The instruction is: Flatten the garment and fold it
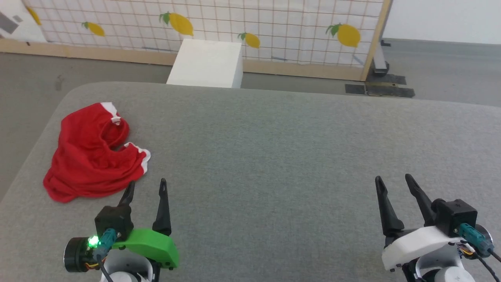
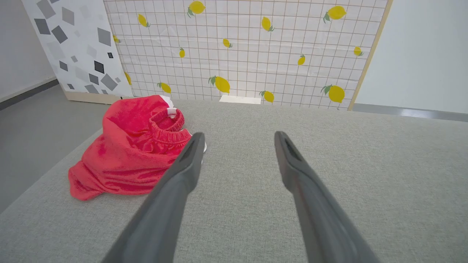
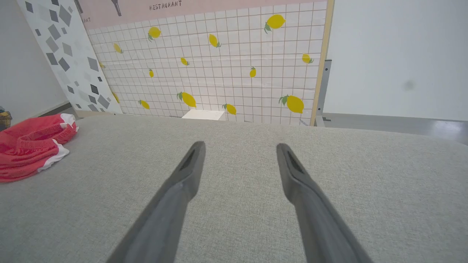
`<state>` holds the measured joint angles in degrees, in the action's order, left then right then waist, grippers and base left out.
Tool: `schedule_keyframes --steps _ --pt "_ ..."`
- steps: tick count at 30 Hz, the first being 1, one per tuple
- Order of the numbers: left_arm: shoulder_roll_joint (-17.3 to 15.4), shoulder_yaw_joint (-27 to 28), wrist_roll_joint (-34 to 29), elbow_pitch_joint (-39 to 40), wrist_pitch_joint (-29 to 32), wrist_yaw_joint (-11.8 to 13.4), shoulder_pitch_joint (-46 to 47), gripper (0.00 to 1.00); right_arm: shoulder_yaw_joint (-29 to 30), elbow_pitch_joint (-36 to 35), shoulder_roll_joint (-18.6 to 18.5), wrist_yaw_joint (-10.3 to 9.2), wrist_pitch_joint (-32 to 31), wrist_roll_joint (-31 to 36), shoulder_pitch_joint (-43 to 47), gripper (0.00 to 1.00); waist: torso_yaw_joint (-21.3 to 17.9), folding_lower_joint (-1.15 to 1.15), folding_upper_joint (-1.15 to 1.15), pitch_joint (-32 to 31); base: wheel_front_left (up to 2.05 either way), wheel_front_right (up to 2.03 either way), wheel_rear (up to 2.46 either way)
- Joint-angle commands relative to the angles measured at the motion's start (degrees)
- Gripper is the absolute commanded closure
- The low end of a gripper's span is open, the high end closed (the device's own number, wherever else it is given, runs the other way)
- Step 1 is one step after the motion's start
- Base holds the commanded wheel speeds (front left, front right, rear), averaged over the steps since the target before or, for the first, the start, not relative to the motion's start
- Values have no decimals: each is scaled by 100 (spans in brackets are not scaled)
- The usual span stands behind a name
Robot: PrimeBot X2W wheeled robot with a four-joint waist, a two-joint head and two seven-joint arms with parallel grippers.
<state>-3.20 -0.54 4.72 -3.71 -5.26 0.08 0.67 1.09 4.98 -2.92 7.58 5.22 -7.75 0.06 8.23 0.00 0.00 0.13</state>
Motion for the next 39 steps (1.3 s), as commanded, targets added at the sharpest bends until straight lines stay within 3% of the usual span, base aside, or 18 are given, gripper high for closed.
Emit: schedule_keyframes --steps 1,39 --pt "13 15 48 -37 -73 35 -41 0 1 42 2 -3 72 -82 76 0 90 0 0 5 0 0 0" --pt "23 10 279 -242 -519 157 -121 0 -17 504 3 -6 520 -513 106 0 925 0 0 -34 0 0 0"
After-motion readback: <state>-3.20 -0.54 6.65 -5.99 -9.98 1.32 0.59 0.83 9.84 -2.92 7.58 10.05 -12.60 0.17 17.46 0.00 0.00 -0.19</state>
